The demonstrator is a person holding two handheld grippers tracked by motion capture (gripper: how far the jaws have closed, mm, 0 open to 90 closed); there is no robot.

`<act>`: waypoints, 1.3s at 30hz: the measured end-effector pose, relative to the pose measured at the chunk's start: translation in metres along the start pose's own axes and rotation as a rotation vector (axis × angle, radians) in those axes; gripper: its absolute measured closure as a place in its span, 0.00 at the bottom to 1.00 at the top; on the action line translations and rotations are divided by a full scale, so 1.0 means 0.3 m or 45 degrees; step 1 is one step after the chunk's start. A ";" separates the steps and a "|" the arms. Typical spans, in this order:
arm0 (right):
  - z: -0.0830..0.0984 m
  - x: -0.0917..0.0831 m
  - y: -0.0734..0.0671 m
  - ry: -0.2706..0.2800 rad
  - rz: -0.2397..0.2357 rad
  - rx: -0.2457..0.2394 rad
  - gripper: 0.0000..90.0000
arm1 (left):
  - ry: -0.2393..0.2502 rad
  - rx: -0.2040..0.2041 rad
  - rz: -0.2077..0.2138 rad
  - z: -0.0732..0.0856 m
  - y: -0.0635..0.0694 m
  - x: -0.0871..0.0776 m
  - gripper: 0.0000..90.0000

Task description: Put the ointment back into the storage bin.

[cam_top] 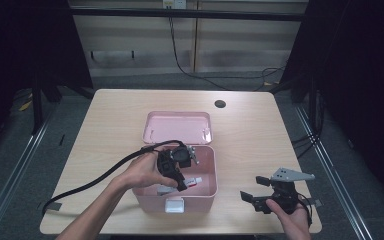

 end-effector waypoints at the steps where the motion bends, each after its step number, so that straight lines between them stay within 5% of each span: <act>1: 0.000 0.000 0.000 0.001 -0.002 -0.001 0.16 | 0.003 -0.004 -0.003 0.000 -0.001 0.003 0.79; 15: 0.000 -0.001 -0.002 -0.001 -0.001 -0.002 0.16 | -0.047 0.002 0.027 0.007 -0.013 0.063 0.79; 39: -0.001 -0.001 -0.004 0.000 -0.002 -0.006 0.16 | -0.145 0.026 0.175 0.032 -0.006 0.145 0.78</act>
Point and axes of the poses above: each handheld gripper's, and its own axes: x roughly forward along the jaws, z roughly out of its underside, y roughly to its right, the point moved 4 cm from there along x, roughly forward along the jaws, and after that the axes turned 6 degrees about y, right-handed, at the moved point
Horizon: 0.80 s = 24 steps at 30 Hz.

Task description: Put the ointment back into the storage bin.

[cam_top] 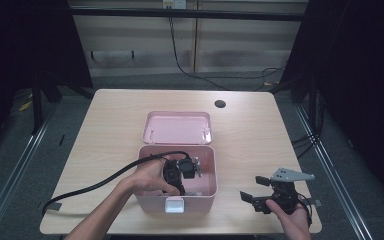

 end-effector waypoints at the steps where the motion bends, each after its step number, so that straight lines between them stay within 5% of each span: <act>1: 0.000 0.000 0.000 0.000 0.000 0.000 0.16 | -0.004 -0.006 -0.006 0.000 0.000 0.002 0.78; 24: 0.001 0.003 -0.001 -0.006 -0.003 -0.004 0.16 | -0.069 -0.077 0.078 -0.005 -0.016 0.050 0.78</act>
Point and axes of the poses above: each handheld gripper's, and its own axes: x roughly forward along the jaws, z roughly out of its underside, y roughly to its right, the point moved 4 cm from there along x, roughly forward along the jaws, and after that the axes turned 6 degrees about y, right-handed, at the moved point
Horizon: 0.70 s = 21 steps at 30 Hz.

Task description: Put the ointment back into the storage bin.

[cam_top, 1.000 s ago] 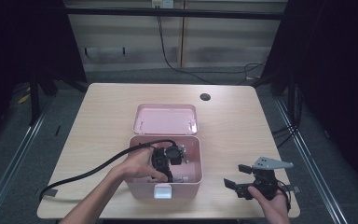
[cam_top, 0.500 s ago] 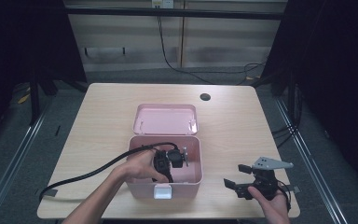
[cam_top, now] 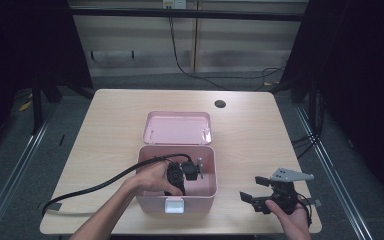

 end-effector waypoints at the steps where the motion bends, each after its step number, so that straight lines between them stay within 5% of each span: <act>1: 0.000 0.000 0.000 0.000 0.000 0.000 0.16 | 0.004 -0.001 0.000 -0.001 0.001 -0.002 0.79; 21: -0.001 -0.001 0.002 0.002 0.004 0.003 0.16 | 0.082 -0.020 -0.070 -0.007 0.012 -0.050 0.71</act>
Point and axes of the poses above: each handheld gripper's, and its own axes: x roughly forward along the jaws, z roughly out of its underside, y roughly to its right, the point moved 4 cm from there along x, roughly forward along the jaws, and after that the axes turned 6 degrees about y, right-handed, at the moved point
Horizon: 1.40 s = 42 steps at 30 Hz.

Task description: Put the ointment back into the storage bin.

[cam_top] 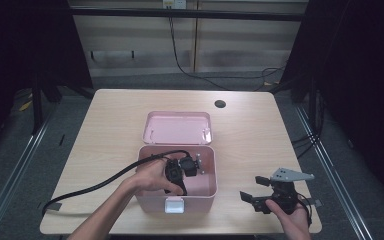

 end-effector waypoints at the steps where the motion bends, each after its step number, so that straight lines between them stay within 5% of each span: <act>1: 0.000 0.000 -0.001 0.000 -0.001 0.000 0.16 | 0.015 0.003 -0.025 -0.002 0.000 -0.009 0.71; 7: 0.000 -0.001 0.000 0.001 0.002 0.003 0.16 | 0.055 -0.025 -0.098 -0.001 0.000 -0.053 0.65; 17: 0.000 0.000 0.001 0.002 0.003 -0.002 0.16 | 0.124 0.000 -0.068 0.005 0.021 -0.129 0.56; 29: 0.000 -0.002 0.001 0.002 0.003 0.004 0.16 | 0.260 0.002 -0.144 0.020 0.047 -0.233 0.53; 33: 0.001 0.000 0.000 -0.002 0.000 0.000 0.16 | 0.232 0.011 -0.178 0.030 0.054 -0.244 0.52; 42: 0.001 -0.002 0.000 -0.002 0.002 0.003 0.16 | 0.311 0.025 -0.203 0.067 0.071 -0.313 0.49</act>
Point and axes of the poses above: each handheld gripper's, and its own axes: x roughly forward along the jaws, z roughly out of its underside, y roughly to its right, the point moved 4 cm from there along x, roughly forward along the jaws, and after that the axes turned 6 degrees about y, right-handed, at the moved point
